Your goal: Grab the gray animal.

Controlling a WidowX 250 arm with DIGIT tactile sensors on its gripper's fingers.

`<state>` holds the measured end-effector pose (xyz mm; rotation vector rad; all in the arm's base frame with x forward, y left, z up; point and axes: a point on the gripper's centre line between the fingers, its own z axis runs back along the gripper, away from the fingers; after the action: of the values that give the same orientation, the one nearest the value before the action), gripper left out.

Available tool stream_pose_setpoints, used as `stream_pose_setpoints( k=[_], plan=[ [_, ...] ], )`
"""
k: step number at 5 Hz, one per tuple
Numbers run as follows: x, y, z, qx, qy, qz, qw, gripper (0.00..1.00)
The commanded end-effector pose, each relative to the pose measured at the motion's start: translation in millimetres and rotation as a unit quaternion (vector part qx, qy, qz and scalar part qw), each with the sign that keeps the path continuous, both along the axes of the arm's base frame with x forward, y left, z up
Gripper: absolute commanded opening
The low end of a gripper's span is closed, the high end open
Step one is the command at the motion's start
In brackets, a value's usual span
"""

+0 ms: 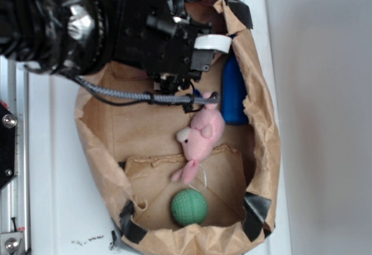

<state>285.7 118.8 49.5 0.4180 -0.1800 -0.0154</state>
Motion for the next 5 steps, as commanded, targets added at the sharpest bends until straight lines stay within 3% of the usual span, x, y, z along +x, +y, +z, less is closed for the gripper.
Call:
stream_pose_setpoints(
  k=[1, 4, 5],
  plan=[
    [-4, -13, 18, -0.004, -0.027, -0.003, 1.0, 0.0],
    [-7, -14, 19, -0.013, -0.034, -0.014, 0.999, 0.0],
    [-25, -32, 60, -0.071, -0.051, -0.035, 0.996, 0.0]
  ],
)
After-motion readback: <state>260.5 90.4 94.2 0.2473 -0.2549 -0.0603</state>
